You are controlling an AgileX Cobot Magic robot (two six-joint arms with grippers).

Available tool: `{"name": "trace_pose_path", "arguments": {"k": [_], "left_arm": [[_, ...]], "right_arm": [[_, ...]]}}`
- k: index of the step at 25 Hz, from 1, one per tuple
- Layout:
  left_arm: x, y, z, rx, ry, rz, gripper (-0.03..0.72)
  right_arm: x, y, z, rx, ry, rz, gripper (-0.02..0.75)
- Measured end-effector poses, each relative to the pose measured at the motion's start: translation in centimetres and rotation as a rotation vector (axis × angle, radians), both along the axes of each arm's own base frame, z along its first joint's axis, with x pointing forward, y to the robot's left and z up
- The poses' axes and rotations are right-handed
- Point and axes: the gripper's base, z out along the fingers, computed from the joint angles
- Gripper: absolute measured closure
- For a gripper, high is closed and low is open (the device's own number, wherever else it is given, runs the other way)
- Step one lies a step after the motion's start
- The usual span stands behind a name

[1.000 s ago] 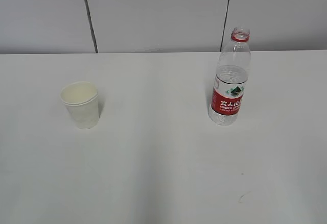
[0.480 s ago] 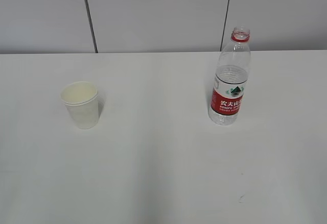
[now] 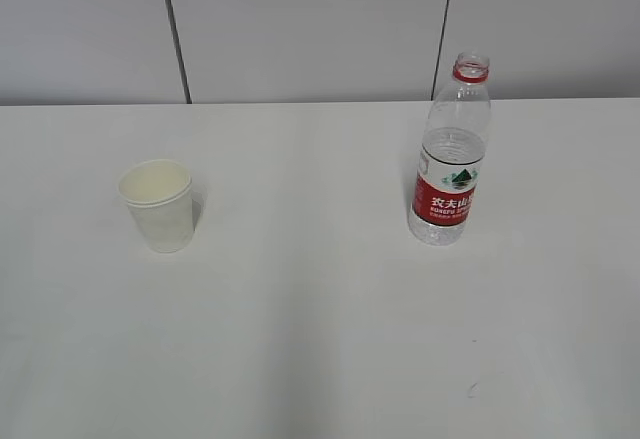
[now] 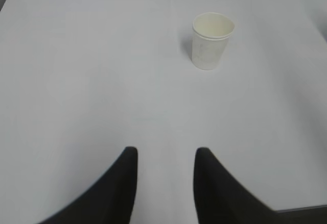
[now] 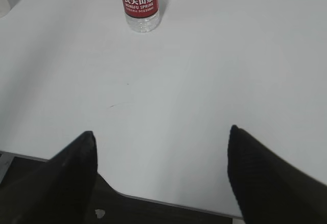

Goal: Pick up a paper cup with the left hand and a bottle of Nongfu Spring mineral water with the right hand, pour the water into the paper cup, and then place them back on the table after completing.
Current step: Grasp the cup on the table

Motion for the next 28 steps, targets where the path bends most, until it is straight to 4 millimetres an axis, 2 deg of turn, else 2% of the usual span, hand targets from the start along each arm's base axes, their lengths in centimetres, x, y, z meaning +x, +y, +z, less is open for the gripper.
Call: {"name": "trace_pose_path", "arguments": {"k": [6,8,12,16,21,23,28], "left_arm": [[0.0,0.0,0.0,0.0,0.0,0.0,0.438],[0.0,0.0,0.0,0.0,0.0,0.0,0.386],[0.0,0.0,0.0,0.0,0.002,0.0,0.204],[0.6,-0.1,0.5,0.002,0.018,0.0,0.16],[2.7,-0.3,2.8,0.002,0.005,-0.003,0.155],[4.2,-0.5,3.7,0.003,0.003,-0.005,0.157],[8.5,-0.9,4.3,0.005,-0.001,-0.011,0.16]], "right_arm": [[0.0,0.0,0.0,0.0,0.0,0.0,0.151],[0.0,0.0,0.0,0.002,0.0,0.001,0.151],[0.0,0.0,0.0,0.003,0.0,0.002,0.151],[0.0,0.0,0.0,0.005,0.0,0.001,0.151],[0.8,0.0,0.2,0.022,0.04,-0.011,0.151],[1.9,0.0,0.8,0.028,0.064,-0.017,0.151],[5.5,-0.2,2.2,0.039,0.094,-0.04,0.15]]}}
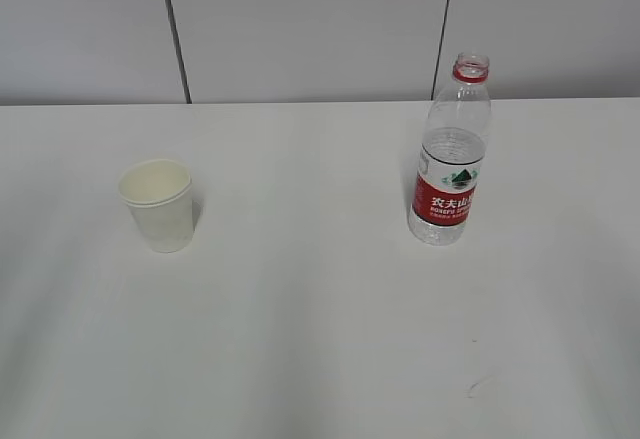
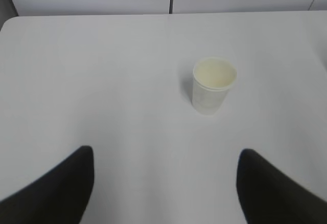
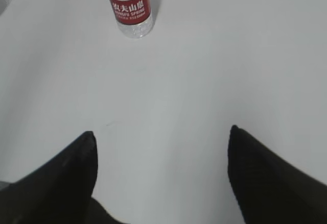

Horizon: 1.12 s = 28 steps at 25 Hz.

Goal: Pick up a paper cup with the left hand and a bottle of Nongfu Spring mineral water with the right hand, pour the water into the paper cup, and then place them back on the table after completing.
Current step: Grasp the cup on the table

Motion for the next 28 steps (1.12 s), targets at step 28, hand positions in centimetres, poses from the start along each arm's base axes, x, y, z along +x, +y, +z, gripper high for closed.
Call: {"name": "trace_pose_path", "arguments": {"k": [28], "left_arm": [[10.5,-1.5,-12.5,-0.026,-0.192,-0.046,0.196]], "right_arm": [[7.9,-1.3,-0.7,0.013,-0.374,-0.145,0.151]]}}
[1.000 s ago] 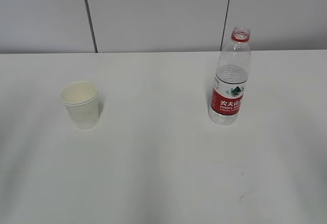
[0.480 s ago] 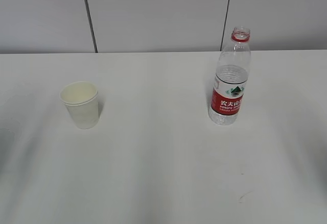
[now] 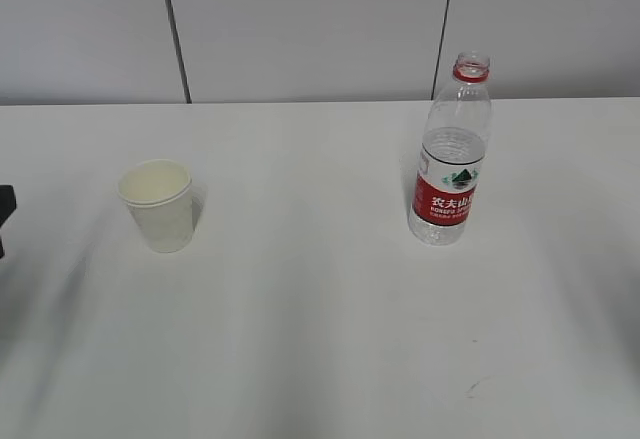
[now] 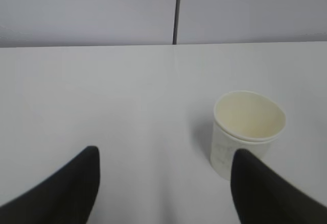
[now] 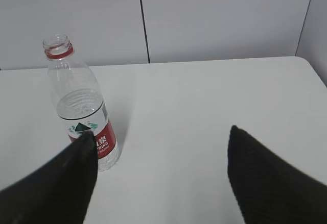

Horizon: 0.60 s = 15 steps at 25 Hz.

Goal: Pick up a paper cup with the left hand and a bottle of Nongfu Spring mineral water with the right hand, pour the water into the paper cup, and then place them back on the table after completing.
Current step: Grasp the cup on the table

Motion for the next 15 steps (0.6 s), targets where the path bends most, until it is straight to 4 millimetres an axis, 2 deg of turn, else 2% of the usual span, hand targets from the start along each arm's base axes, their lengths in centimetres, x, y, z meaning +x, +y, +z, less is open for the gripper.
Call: {"name": "trace_pose_path", "arguments": {"k": [8,15], "left_arm": [[1.9,-1.6,-2.0,0.018,-0.066,-0.171,0.196],[2.4,-2.1,-3.9,0.027,-0.002,-0.221,0.196]], "right_arm": [[0.0,0.0,0.2,-0.001,-0.02,-0.004,0.151],[0.1,0.0,0.2,-0.001,-0.022,-0.004,0.15]]}}
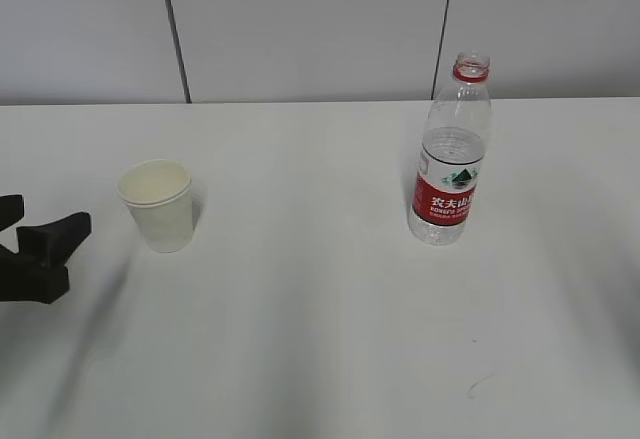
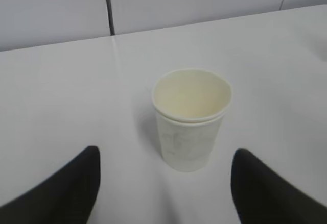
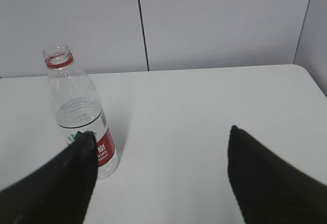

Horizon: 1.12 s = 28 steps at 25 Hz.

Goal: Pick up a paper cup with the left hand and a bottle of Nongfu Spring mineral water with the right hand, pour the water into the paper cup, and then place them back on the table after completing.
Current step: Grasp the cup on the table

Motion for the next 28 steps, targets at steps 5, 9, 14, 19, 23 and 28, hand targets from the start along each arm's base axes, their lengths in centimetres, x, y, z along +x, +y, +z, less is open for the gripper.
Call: {"name": "trace_pose_path", "arguments": {"k": [5,9,14,19,23,28], "left_arm": [[0.2,-0.5,0.0,-0.012,-0.047,-0.058,0.196],[0.3,-0.7,-0.5,-0.02,-0.045,-0.073,0.196],[0.5,-1.0,-1.2,-0.03,-0.036,-0.104,0.197],[0.8,-1.2,-2.3,-0.056,-0.022,-0.119,0.197],[1.0,-1.3,-4.1,-0.057,0.052,-0.122,0.197],[1.9,-1.4,-5.8,-0.053,0.109,-0.126,0.192]], "right_arm": [[0.8,0.0,-0.6,-0.013,0.045,0.001,0.15],[2.1,-0.2,-1.0,-0.02,0.046,-0.01,0.15],[3.3,-0.3,-1.5,-0.022,0.058,-0.02,0.151],[3.9,-0.4,-1.8,-0.024,0.06,-0.027,0.151],[4.0,-0.4,-1.7,-0.025,0.045,-0.031,0.151],[4.1,-0.5,-1.6,-0.026,0.027,-0.034,0.15]]}}
